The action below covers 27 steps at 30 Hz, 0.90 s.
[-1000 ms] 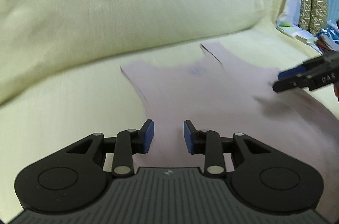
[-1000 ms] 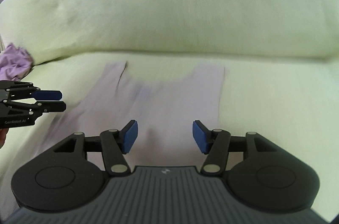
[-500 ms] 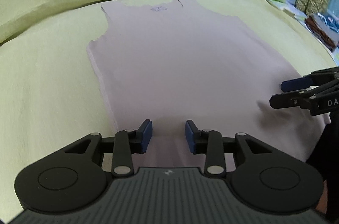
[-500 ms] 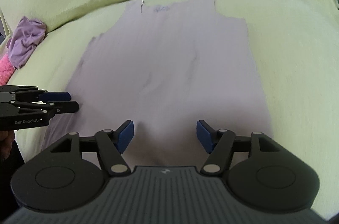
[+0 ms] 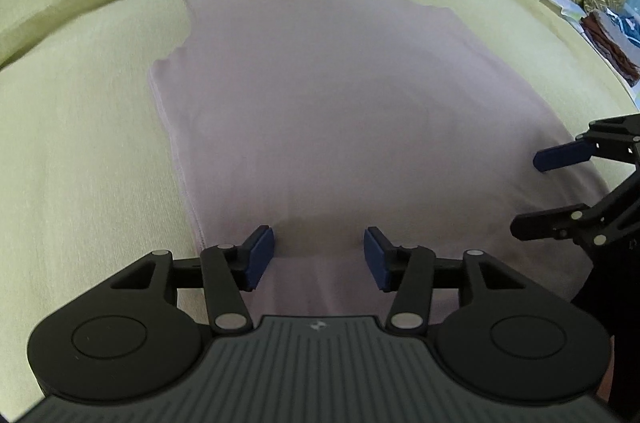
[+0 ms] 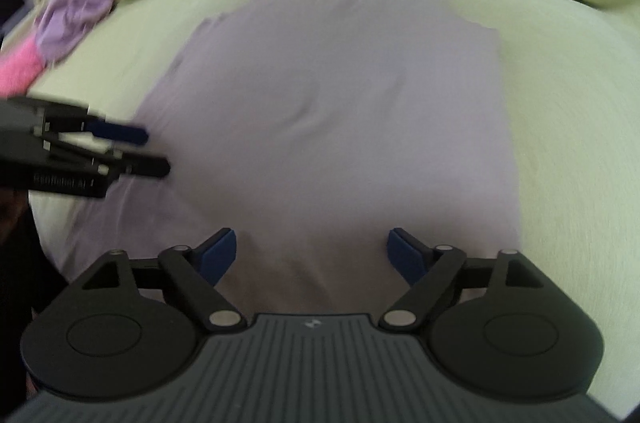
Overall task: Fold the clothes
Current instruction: 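Open both grippers and release the flattened top on the sofa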
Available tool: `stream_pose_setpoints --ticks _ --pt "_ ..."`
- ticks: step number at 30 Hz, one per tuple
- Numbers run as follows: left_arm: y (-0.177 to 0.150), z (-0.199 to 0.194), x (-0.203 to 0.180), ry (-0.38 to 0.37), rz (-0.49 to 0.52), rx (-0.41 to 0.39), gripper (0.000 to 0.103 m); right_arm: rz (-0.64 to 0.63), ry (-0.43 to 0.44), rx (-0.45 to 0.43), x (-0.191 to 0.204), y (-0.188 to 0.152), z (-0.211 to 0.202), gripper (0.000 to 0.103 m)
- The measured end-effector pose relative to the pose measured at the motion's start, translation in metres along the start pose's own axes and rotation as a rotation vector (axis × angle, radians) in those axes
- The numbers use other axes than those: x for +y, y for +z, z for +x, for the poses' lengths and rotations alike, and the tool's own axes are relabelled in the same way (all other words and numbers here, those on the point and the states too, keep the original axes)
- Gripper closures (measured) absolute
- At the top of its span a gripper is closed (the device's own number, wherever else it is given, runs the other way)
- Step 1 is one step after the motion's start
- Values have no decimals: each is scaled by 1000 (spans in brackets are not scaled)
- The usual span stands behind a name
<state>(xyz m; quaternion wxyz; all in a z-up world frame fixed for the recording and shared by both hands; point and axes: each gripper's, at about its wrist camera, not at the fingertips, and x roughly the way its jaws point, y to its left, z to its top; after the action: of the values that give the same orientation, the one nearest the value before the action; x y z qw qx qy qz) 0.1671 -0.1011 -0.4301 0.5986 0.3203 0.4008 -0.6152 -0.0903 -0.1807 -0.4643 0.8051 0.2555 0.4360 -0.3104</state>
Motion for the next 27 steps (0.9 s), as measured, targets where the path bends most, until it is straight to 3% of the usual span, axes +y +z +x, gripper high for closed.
stream_pose_setpoints --ticks 4,8,14,16,19,21,23,27 --pt "-4 -6 3 1 -51 42 36 57 34 61 3 12 -11 23" --pt "-20 -9 -2 19 -83 11 35 39 31 55 5 9 -18 22" --pt "-53 -12 -24 81 -40 -129 32 51 33 -29 1 -22 -11 22" --pt "-60 -18 -30 94 -55 -141 32 51 33 -61 2 -30 -13 22" --pt "-72 -36 -39 88 -108 -149 32 108 31 -88 7 -55 -38 22" --pt "-78 -48 -49 98 -82 -160 32 110 58 -129 10 -63 -55 22" --pt "-83 -59 -58 107 -56 -166 32 80 27 -156 13 -71 -73 22" --pt "-89 -73 -68 116 -32 -179 32 139 8 -205 0 -89 -110 22"
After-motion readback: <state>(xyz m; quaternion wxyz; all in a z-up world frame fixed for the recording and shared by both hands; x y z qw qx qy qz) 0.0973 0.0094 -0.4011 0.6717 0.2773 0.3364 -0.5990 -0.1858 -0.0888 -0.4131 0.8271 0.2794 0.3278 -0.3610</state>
